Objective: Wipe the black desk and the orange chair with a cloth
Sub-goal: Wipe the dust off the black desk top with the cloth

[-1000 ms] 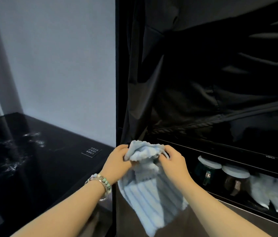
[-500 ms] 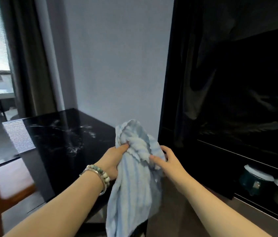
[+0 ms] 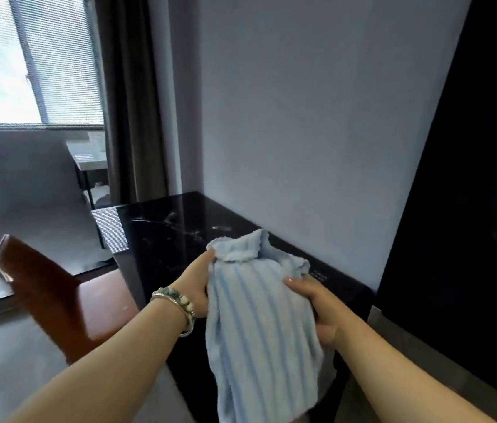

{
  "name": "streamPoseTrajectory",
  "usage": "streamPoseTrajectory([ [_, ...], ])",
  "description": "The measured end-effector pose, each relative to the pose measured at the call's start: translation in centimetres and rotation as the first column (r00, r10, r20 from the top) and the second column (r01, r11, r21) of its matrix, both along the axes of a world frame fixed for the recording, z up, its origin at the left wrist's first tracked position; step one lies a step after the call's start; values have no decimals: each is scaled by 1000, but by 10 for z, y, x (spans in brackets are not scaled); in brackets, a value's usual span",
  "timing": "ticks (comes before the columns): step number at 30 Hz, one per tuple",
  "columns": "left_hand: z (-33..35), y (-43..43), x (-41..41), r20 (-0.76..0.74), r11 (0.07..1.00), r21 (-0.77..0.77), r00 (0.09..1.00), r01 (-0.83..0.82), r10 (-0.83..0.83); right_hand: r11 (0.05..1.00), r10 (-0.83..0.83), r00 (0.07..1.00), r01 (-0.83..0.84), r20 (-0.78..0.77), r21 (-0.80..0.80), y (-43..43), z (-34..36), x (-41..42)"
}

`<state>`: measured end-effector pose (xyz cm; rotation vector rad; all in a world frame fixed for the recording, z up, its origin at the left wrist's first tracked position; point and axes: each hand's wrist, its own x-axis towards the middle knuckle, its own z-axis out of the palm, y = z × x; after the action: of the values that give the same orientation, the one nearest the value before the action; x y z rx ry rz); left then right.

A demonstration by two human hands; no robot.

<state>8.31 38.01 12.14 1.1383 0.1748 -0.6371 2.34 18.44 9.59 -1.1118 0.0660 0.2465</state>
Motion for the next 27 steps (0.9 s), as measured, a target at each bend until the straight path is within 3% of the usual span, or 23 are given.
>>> streamPoseTrajectory([
  [3,-27,37,19,-45,981,172,996,88,-81,977,-211,977,211,-24,-10,29,10,36],
  [5,-30,55,25,-20,967,202,988,152,-151,980,-145,988,151,-57,130,43,8,58],
  [7,-27,66,36,46,987,125,994,96,-103,983,-75,995,85,-69,160,56,8,69],
  [9,-28,73,51,211,985,148,976,-88,55,992,-125,990,125,-63,-11,65,4,76],
  [12,-30,88,71,443,943,292,896,-160,14,939,-252,967,238,-25,-246,78,-2,87],
  [15,-37,103,86,550,836,520,817,-176,-170,787,-323,944,308,68,-534,84,-8,89],
  [19,-44,108,95,529,475,837,628,-273,-572,486,-214,955,288,207,-825,80,-10,86],
  [21,-47,103,99,477,304,872,527,-384,-703,311,-136,968,245,212,-918,78,-11,91],
  [22,-49,99,101,476,283,864,493,-416,-728,222,-85,978,205,191,-953,77,-11,93],
  [23,-50,95,103,496,322,855,461,-406,-736,139,-27,987,160,158,-977,77,-11,96],
  [25,-50,87,108,571,492,821,406,-289,-713,22,111,988,107,109,-994,75,-15,104],
  [27,-47,75,114,623,616,770,397,-163,-674,38,228,970,82,88,-996,74,-22,116],
])
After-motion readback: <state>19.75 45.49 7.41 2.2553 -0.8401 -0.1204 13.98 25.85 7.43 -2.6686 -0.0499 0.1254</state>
